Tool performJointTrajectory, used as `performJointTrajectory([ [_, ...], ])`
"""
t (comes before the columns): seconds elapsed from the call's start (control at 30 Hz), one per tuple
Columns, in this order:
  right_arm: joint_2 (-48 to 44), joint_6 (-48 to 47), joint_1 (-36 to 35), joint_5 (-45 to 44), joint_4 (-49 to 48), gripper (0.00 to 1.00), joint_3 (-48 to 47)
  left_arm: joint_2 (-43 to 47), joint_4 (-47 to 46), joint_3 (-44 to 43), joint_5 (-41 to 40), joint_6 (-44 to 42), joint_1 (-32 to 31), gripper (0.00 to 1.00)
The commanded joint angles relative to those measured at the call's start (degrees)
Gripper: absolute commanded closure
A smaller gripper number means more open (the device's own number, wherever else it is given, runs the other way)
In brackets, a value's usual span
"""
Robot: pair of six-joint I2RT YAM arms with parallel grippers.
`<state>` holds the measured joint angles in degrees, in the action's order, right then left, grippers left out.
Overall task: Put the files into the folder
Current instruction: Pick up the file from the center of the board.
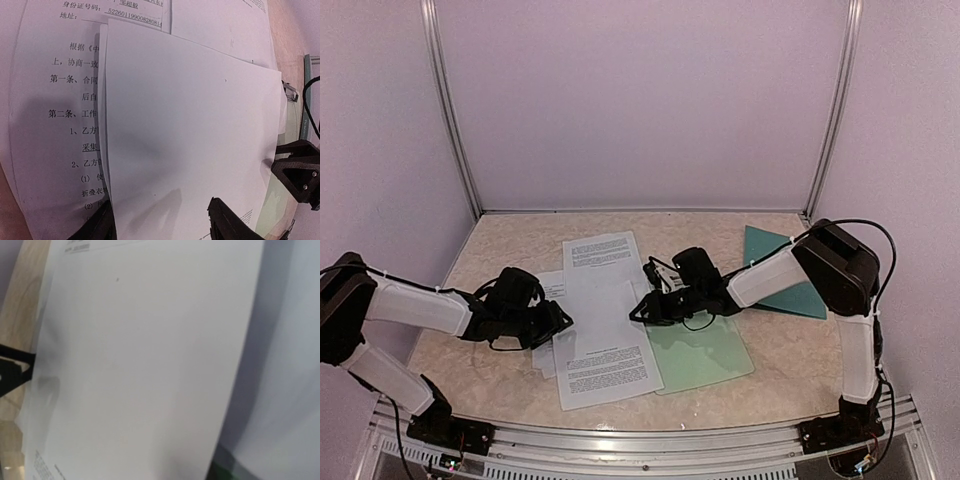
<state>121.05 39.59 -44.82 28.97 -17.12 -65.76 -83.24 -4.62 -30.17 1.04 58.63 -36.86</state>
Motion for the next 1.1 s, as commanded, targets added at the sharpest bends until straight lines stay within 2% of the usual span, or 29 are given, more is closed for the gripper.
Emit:
performJointTrajectory([
  [0.0, 2.7, 3.2, 0.3, 3.9, -2.2, 0.73, 1.4, 0.0, 3.7, 0.8, -0.8, -1.0, -1.0, 0.4],
  [0.2, 2.9, 4.3, 0.3, 6.1, -4.3, 0.76, 1.4, -0.6, 3.2, 0.7, -0.8, -0.5, -2.0, 0.4],
  [0.4, 2.1, 3.9, 0.3, 5.6, -3.9, 0.85, 1.4, 0.0, 3.7, 0.6, -2.8, -0.9, -2.2, 0.4],
  [0.53, 1.1, 3.8, 0.3, 5.2, -4.3, 1.0, 1.6, 0.9, 4.5, 0.3, -3.3, -1.4, -2.2, 0.39],
  [0.63, -0.9, 2.4, 0.5, 3.6, -3.1, 1.0, 2.0, 2.7, 7.5, 0.4, -4.4, -2.0, -2.2, 0.38],
  [0.8, -5.3, -1.9, 0.8, 0.1, 1.8, 1.0, 2.3, 8.4, 11.5, 0.1, -6.4, -4.4, -2.2, 0.22],
  [1.07, -9.1, -4.1, 0.9, -0.1, 3.0, 1.0, 4.6, 14.4, 14.0, 0.1, -7.8, -6.6, -1.7, 0.21],
])
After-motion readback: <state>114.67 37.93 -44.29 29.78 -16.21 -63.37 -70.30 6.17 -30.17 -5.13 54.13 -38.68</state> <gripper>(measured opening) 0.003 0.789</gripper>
